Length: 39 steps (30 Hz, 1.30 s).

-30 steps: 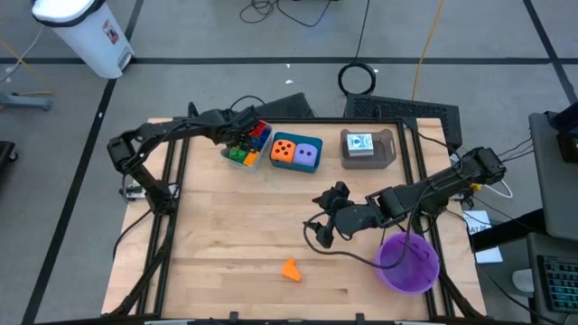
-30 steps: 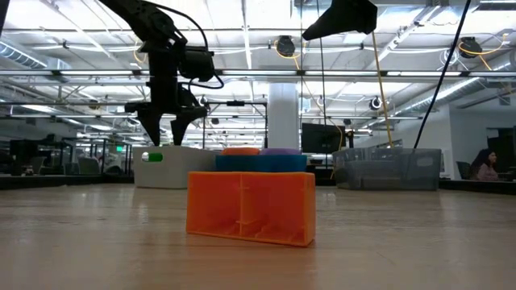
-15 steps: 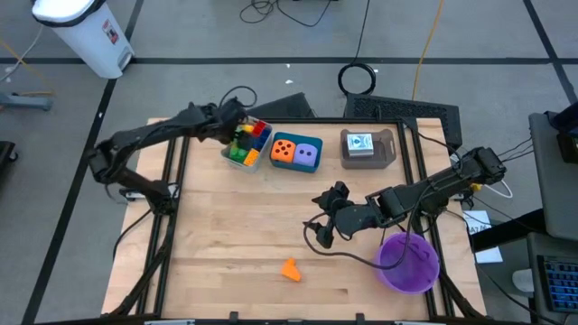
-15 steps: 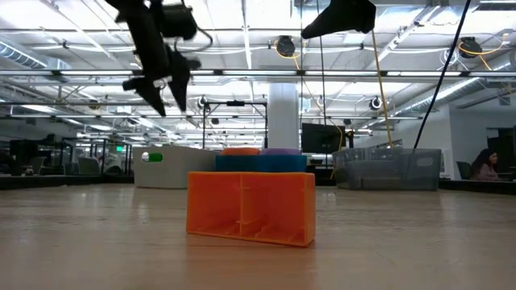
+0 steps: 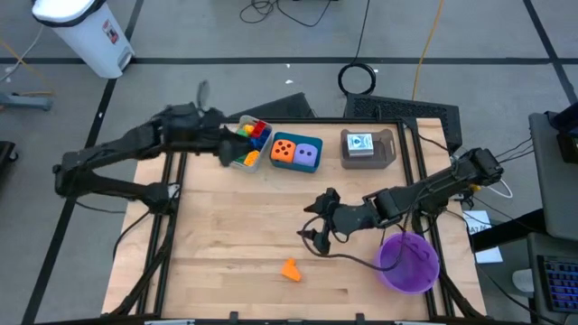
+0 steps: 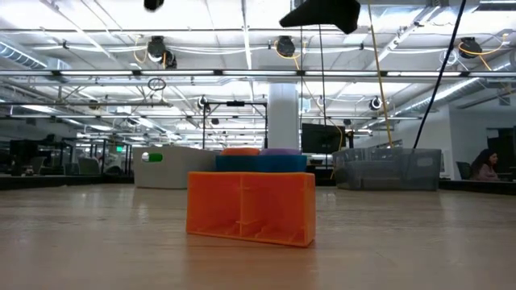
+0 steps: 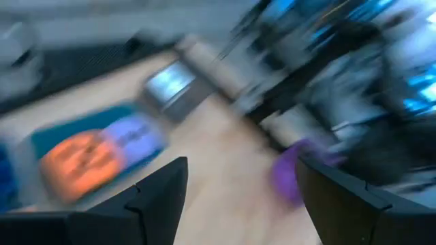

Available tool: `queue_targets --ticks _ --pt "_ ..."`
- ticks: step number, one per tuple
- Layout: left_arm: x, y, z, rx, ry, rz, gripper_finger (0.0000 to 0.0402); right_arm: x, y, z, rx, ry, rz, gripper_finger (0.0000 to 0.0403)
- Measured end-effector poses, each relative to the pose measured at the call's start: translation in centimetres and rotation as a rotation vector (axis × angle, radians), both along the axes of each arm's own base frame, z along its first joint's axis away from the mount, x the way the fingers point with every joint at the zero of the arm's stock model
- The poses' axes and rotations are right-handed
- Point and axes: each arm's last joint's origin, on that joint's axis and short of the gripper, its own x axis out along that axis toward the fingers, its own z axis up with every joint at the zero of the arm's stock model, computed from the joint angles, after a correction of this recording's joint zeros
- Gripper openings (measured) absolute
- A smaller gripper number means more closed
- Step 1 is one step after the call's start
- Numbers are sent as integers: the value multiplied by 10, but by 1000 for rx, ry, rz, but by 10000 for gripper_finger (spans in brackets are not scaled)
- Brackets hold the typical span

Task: Pick & Place Toys
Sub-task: Put the orange game piece into the gray bin

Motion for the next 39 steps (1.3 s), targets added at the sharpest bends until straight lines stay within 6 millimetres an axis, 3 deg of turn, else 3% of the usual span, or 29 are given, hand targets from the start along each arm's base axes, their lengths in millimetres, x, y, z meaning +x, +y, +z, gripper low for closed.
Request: queue_targets --ticks 4,8,15,21,29,39 --pt "-5 -30 28 74 -239 -67 280 13 13 -12 29 -24 41 352" --pt "-6 -56 41 105 -356 -142 280 28 29 -38 50 12 73 352" --pt "2 -95 37 87 -350 -255 280 52 62 -89 49 126 136 352" --pt "18 -123 26 86 -316 -300 280 71 90 -116 52 163 200 352" --pt "37 -141 8 38 -241 -334 280 66 98 -133 -81 212 133 352" --pt "52 -150 5 8 -288 -338 280 63 102 -133 -108 212 136 352"
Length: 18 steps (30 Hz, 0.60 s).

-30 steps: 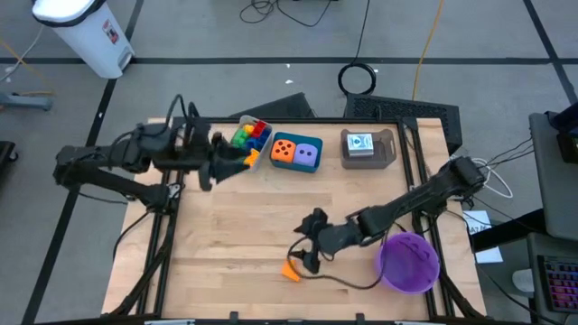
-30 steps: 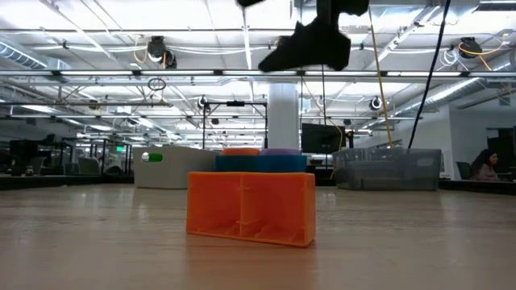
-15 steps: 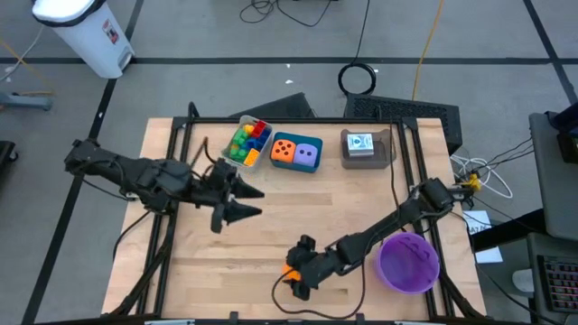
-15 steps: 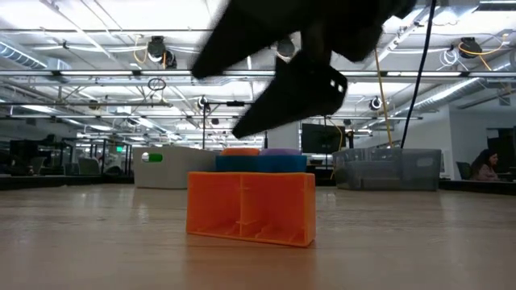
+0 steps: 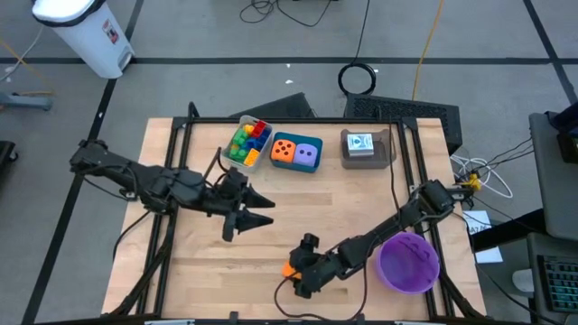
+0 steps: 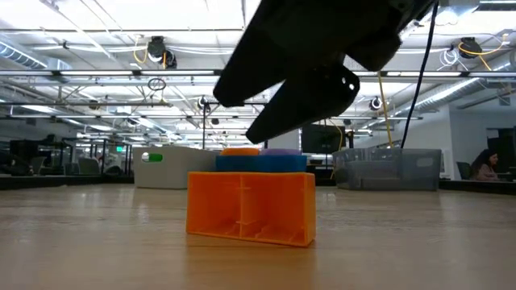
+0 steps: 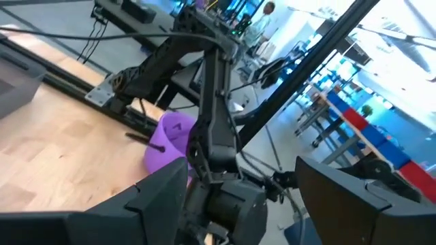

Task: Pick & Place Toys
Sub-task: Put the orange game piece into the gray bin

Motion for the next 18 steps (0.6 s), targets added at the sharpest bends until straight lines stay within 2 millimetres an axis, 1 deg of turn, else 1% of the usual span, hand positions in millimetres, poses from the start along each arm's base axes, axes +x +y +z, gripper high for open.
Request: queue_targets --ticks 2,6,11,18 --pt "1 0 0 -2 -3 0 280 -1 3 0 -3 -3 7 352" --pt "1 0 -1 -2 -1 2 280 0 8 -15 -18 14 20 352" --pt "1 0 -1 -18 1 32 280 2 7 -30 -29 44 -17 352" --pt "1 1 -1 -29 4 36 280 4 1 -31 -68 38 -45 352"
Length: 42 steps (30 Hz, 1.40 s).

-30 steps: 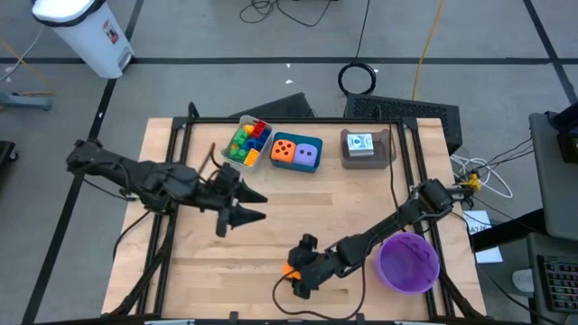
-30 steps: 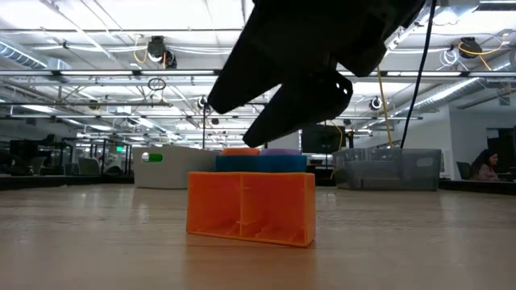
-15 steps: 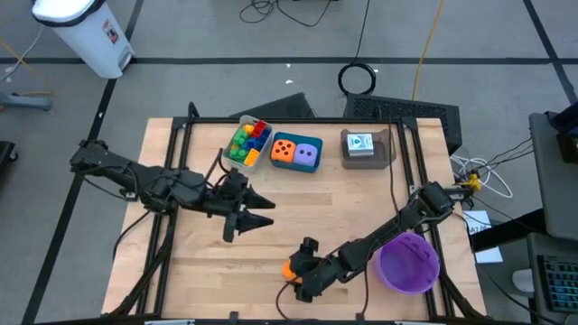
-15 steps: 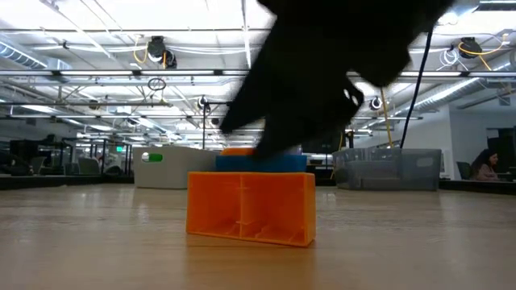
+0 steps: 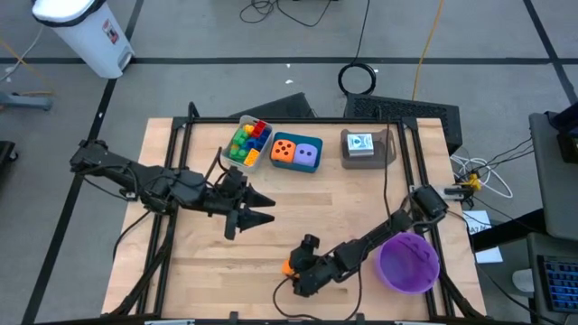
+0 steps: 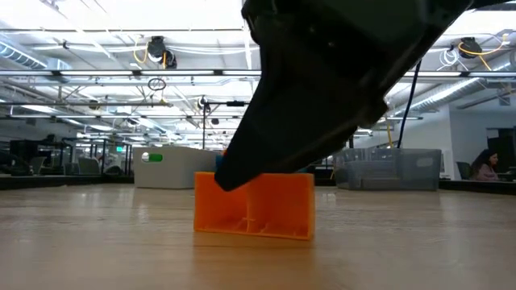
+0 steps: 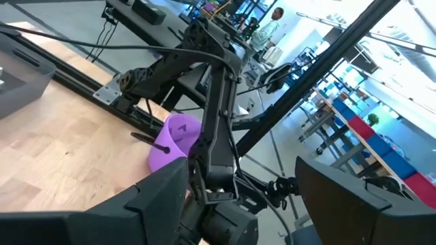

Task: Pick & Place Toys
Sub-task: Put the orange game piece into the gray bin

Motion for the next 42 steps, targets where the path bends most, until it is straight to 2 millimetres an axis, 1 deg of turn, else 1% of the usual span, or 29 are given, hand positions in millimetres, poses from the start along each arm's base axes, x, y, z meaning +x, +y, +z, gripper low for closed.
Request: queue_targets --ticks 6,14,17,24,35,39,42 --pt "0 0 0 -14 2 1 280 2 -7 -3 8 11 -8 352" --pt "0 0 0 -16 3 1 280 -5 -14 -17 31 56 -41 351" --pt "0 0 0 -16 3 0 280 -8 -16 -20 54 56 -75 341" --pt "0 0 0 -9 4 -3 280 -8 -16 -21 55 53 -78 293" --pt "0 0 -1 -4 9 -3 280 -5 -22 -21 59 55 -93 199" --pt "0 0 -1 2 8 -4 280 -4 -25 -15 72 50 -77 162" --pt "0 0 -1 11 7 -5 280 -2 -29 -5 65 30 -68 142"
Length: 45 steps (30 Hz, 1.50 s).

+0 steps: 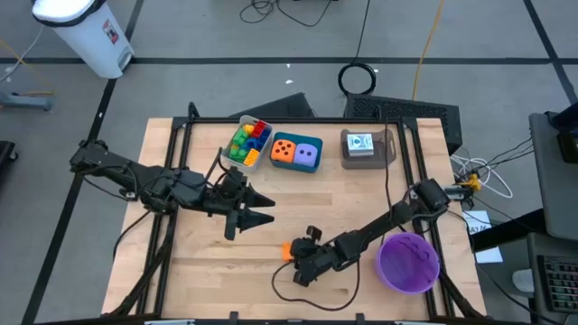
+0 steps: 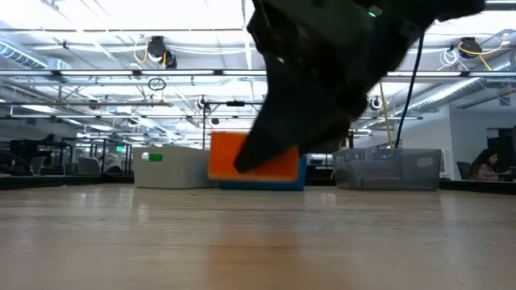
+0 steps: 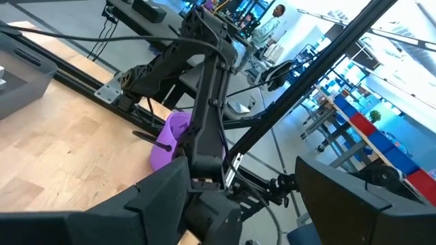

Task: Pick & Place Toys
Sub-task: Put the orange game piece into the gray bin

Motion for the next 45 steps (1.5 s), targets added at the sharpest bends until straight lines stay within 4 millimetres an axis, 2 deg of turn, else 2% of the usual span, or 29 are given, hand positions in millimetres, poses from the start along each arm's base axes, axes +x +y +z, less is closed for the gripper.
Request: queue_targets --ticks 7,14,22,28,35,45 --pt "0 1 0 1 0 3 280 4 -16 28 -28 -62 1 147" --pt "0 9 2 -16 -6 38 280 3 -38 72 -73 -152 19 140" --pt "5 47 1 -194 33 199 280 -8 -70 127 -125 -268 -17 146" --pt "5 82 -14 -402 173 385 280 -22 -87 162 -229 -344 -77 143" --pt "14 99 -21 -514 205 361 280 -35 -104 183 -291 -362 -114 142" --pt "45 100 -47 -566 290 335 280 -35 -116 186 -309 -356 -136 145"
